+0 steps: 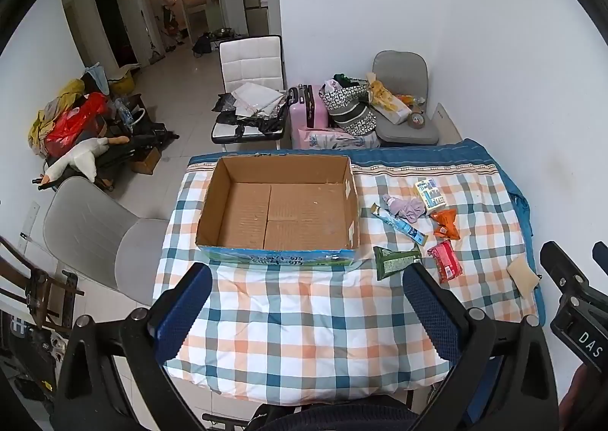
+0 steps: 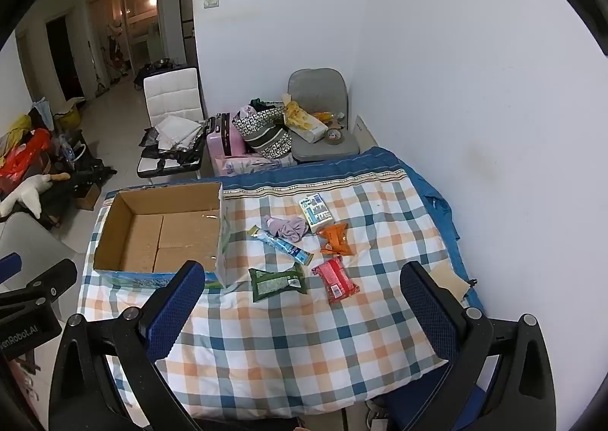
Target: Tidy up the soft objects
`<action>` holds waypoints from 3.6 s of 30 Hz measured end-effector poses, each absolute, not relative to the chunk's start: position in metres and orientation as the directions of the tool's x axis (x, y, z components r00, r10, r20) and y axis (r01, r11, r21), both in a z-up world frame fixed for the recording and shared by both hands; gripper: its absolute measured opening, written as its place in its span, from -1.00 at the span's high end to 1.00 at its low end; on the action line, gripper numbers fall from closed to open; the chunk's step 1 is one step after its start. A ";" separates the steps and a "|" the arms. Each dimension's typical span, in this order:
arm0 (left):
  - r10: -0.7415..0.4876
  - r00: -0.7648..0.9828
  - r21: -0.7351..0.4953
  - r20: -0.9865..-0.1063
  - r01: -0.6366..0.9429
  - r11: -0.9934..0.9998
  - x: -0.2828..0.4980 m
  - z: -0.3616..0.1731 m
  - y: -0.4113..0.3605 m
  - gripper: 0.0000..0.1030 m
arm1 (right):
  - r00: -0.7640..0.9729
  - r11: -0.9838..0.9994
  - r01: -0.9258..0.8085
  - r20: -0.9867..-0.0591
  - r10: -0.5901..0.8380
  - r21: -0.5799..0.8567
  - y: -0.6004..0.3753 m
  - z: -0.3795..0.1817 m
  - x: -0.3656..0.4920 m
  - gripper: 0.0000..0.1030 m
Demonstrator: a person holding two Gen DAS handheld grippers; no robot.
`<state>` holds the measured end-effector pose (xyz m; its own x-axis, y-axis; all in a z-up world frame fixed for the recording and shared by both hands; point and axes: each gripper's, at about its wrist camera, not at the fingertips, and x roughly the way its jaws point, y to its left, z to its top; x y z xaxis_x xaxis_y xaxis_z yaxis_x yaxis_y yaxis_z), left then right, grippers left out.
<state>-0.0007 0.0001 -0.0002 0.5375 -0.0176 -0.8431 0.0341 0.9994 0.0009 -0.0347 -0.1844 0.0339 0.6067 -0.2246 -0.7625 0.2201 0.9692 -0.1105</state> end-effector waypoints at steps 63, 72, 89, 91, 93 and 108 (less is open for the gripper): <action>-0.004 0.516 0.002 -0.856 0.011 1.000 0.000 0.005 0.002 -1.00 | 0.587 0.975 0.198 -0.784 -0.203 -0.104 -0.189 0.026 -0.026 -1.00; 0.014 0.531 0.007 -0.847 -0.015 1.000 0.006 0.005 0.008 -1.00 | 0.588 0.975 0.198 -0.783 -0.202 -0.103 -0.190 0.027 -0.023 -1.00; 0.013 0.535 0.007 -0.845 -0.013 1.000 0.005 0.005 0.009 -1.00 | 0.596 0.977 0.189 -0.779 -0.194 -0.098 -0.188 0.031 -0.019 -1.00; 0.015 0.535 0.009 -0.845 -0.013 1.000 0.006 0.005 0.010 -1.00 | 0.598 0.977 0.187 -0.778 -0.193 -0.099 -0.189 0.032 -0.015 -1.00; 0.014 0.534 0.007 -0.845 -0.016 1.000 0.004 0.005 0.010 -1.00 | 0.601 0.978 0.184 -0.776 -0.191 -0.098 -0.187 0.034 -0.016 -1.00; 0.016 0.538 0.009 -0.843 -0.015 1.000 0.003 0.005 0.011 -1.00 | 0.602 0.979 0.179 -0.776 -0.189 -0.100 -0.183 0.034 -0.018 -1.00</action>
<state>0.0030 0.0106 0.0053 0.5378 0.0157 -0.8429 -0.0147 0.9998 0.0092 -0.0177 -0.1825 0.0336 0.6016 -0.1895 -0.7760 0.1789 0.9787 -0.1002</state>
